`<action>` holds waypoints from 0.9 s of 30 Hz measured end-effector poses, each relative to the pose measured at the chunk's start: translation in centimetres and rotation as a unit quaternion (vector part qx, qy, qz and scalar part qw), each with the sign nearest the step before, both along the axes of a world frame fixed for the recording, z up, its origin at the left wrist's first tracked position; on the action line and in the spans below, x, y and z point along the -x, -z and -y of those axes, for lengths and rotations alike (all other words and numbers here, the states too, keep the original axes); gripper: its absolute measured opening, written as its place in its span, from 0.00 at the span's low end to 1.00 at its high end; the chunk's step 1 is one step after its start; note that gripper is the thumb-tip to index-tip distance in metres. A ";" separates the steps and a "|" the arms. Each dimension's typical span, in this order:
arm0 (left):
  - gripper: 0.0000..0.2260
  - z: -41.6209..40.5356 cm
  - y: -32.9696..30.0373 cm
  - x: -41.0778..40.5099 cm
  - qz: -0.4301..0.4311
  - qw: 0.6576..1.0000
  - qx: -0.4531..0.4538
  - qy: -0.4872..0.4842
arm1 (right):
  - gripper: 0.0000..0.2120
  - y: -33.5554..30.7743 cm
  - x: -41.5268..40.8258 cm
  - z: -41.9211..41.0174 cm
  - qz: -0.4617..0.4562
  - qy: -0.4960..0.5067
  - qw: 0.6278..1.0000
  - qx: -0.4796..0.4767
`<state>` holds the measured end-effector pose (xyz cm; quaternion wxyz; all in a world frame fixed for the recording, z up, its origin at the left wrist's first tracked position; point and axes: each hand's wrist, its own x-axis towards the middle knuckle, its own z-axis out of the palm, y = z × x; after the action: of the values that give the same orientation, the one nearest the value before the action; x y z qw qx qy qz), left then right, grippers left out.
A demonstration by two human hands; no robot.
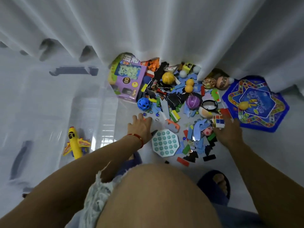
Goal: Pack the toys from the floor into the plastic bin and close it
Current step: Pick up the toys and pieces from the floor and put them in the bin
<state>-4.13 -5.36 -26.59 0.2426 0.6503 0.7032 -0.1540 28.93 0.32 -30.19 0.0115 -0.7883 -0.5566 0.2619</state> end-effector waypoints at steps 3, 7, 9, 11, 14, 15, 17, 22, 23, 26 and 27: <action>0.27 -0.3 2.7 0.4 0.006 1.000 0.008 -0.009 | 0.31 1.7 -0.9 -0.9 -0.044 0.002 0.999 -0.017; 0.18 -1.2 3.1 0.7 0.005 1.000 -0.019 -0.012 | 0.29 1.4 -1.0 -1.4 -0.047 0.025 0.998 -0.030; 0.17 -1.1 2.0 0.5 0.039 0.997 -0.044 -0.052 | 0.32 0.4 -0.7 -1.1 -0.026 0.036 0.998 -0.048; 0.17 -0.6 -0.1 0.1 0.107 0.981 -0.112 -0.114 | 0.31 -1.5 0.0 -0.2 -0.033 0.104 0.989 -0.097; 0.18 0.7 -5.6 0.2 0.224 0.932 -0.228 -0.173 | 0.27 -5.0 2.1 1.7 -0.110 0.281 0.938 -0.171; 0.18 1.3 -7.8 0.8 0.257 0.910 -0.268 -0.186 | 0.24 -6.2 3.1 2.0 -0.151 0.340 0.909 -0.188; 0.17 2.8 -11.8 3.0 0.302 0.856 -0.352 -0.228 | 0.17 -8.6 6.3 2.2 -0.262 0.390 0.862 -0.191; 0.16 7.3 -14.1 13.4 0.257 0.758 -0.408 -0.439 | 0.09 -14.8 20.3 2.9 -0.582 0.121 0.802 -0.061; 0.17 8.4 -13.7 15.4 0.243 0.749 -0.379 -0.486 | 0.08 -16.0 23.8 3.3 -0.596 0.055 0.801 -0.037; 0.17 11.3 -12.3 19.1 0.237 0.744 -0.280 -0.558 | 0.10 -18.4 32.5 4.7 -0.550 -0.091 0.830 0.021; 0.17 12.0 -11.9 19.7 0.235 0.748 -0.258 -0.565 | 0.12 -18.6 34.4 5.2 -0.521 -0.129 0.843 0.036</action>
<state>-23.83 -17.38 -14.66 0.2659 0.1882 0.8757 0.3563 -5.47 -4.89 -11.64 0.2372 -0.4567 -0.5555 0.6531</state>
